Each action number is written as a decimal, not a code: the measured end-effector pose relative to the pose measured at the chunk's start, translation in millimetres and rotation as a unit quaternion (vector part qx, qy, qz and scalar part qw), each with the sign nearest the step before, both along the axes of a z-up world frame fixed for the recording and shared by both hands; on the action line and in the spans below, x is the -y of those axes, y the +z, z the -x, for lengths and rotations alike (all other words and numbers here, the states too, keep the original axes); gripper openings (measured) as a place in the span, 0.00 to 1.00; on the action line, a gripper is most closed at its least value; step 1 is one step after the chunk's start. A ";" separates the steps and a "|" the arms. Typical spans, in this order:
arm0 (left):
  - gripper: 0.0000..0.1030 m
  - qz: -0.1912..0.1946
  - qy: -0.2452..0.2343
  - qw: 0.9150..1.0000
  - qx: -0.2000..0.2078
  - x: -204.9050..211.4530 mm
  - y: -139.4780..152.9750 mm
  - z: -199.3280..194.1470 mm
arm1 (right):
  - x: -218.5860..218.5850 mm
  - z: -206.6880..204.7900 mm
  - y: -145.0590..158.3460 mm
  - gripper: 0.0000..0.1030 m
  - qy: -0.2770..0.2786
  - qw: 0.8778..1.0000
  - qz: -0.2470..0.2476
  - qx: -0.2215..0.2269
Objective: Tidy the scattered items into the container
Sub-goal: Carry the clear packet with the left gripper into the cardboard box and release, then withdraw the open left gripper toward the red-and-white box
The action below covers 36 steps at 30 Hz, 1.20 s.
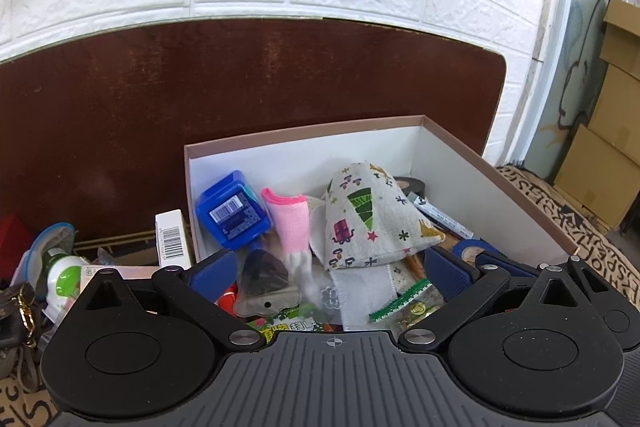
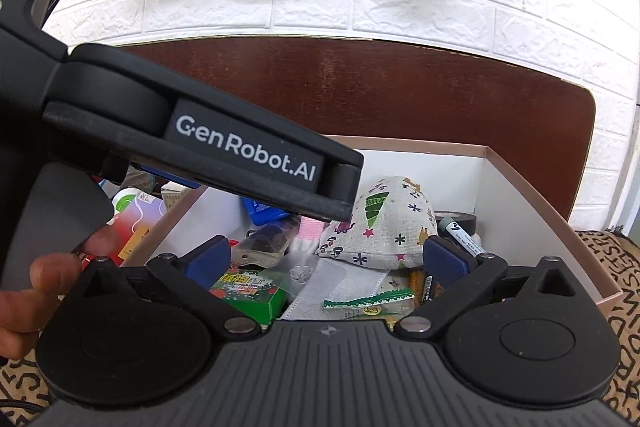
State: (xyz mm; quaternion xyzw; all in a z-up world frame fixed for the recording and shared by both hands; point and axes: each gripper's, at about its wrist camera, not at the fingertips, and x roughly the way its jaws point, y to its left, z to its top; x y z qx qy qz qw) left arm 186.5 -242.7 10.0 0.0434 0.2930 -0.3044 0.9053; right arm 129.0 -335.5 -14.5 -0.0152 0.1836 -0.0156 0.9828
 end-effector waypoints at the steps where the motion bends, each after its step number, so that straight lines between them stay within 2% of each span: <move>1: 1.00 0.000 -0.001 1.000 0.001 -0.4 0.8 1.3 | 0.5 -0.2 0.6 0.99 -0.001 1.000 -0.001 0.000; 17: 1.00 0.004 0.004 1.000 0.005 -13.4 6.9 20.0 | -8.6 12.2 8.8 1.00 0.000 1.000 0.017 0.004; 28: 1.00 0.048 0.043 0.998 -0.003 -58.0 0.4 49.9 | -31.9 32.1 8.0 1.00 0.012 0.999 0.035 0.014; 36: 1.00 0.051 0.075 0.996 -0.015 -99.2 -14.4 73.6 | -63.6 49.3 7.5 1.00 0.051 0.998 0.040 0.020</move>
